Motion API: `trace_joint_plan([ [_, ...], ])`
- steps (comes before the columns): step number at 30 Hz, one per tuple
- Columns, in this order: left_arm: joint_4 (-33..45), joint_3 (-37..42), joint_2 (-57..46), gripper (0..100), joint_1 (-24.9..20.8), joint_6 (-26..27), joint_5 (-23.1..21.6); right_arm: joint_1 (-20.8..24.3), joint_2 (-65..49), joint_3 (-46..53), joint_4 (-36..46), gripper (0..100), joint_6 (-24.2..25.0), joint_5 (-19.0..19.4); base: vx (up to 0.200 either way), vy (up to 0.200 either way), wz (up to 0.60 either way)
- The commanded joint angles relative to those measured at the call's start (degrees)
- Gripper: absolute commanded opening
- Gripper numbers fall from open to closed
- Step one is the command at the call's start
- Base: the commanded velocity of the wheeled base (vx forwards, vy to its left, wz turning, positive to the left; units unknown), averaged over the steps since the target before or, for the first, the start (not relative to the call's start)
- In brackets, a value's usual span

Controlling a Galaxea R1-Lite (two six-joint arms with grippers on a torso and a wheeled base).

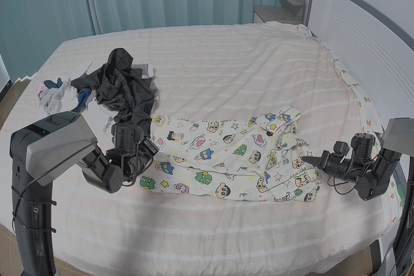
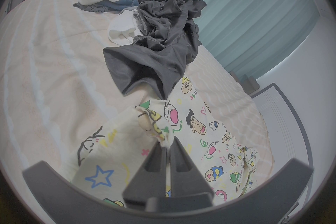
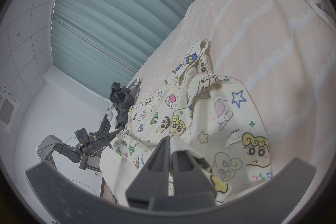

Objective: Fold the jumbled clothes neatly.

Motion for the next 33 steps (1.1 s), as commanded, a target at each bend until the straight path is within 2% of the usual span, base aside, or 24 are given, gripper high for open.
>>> trace_joint_plan([
  [1,0.0,-0.7,0.9,0,0.1,0.0,0.0,-0.1,1.5,-0.7,-0.1,0,0.0,-1.0,0.000,0.000,0.00],
  [2,0.0,-0.8,1.1,100,0.1,0.0,0.0,-0.1,1.7,-0.9,-0.1,0,0.0,-1.1,0.000,0.000,0.00],
  [4,-0.1,-1.0,1.6,100,0.2,0.0,0.0,-0.1,1.9,-1.2,-0.1,0,0.0,-1.2,0.000,0.000,0.00],
  [5,0.0,-1.2,1.7,100,0.2,0.1,0.1,-0.2,1.9,-1.3,-0.1,100,0.0,-1.3,0.000,0.000,0.00],
  [11,-0.4,-1.3,1.7,100,0.5,0.1,0.4,-0.4,1.6,-1.0,-0.1,100,0.0,-2.3,0.000,0.000,0.00],
  [14,-0.5,-1.1,0.9,100,1.3,-0.2,0.6,-1.9,1.1,-1.0,-0.1,100,0.0,-4.4,0.000,0.000,0.00],
  [21,-0.1,2.4,-3.7,100,2.2,-1.7,0.7,-5.4,-2.0,2.1,-0.6,100,0.0,-5.0,0.000,0.000,0.00],
  [23,-0.3,7.2,-8.1,100,2.2,-1.4,-2.6,-6.2,-4.1,4.0,-0.6,100,0.1,-5.3,0.000,0.000,0.00],
  [25,-0.3,8.0,-9.3,100,2.3,-1.5,-4.6,-6.2,-4.7,4.7,-0.7,100,0.1,-5.6,0.000,0.000,0.00],
  [26,-0.3,9.6,-11.9,100,2.3,-1.5,-8.3,-5.4,-6.2,5.8,-0.8,100,0.1,-6.6,0.000,0.000,0.00],
  [31,-0.2,11.4,-13.9,100,1.2,-1.7,-9.1,-2.7,-9.9,8.0,-0.4,100,0.1,-8.8,0.000,0.000,0.00],
  [33,-0.6,13.7,-14.4,100,0.5,-1.7,-9.1,-2.3,-11.9,11.0,-0.6,100,0.1,-9.7,0.200,0.000,0.00],
])
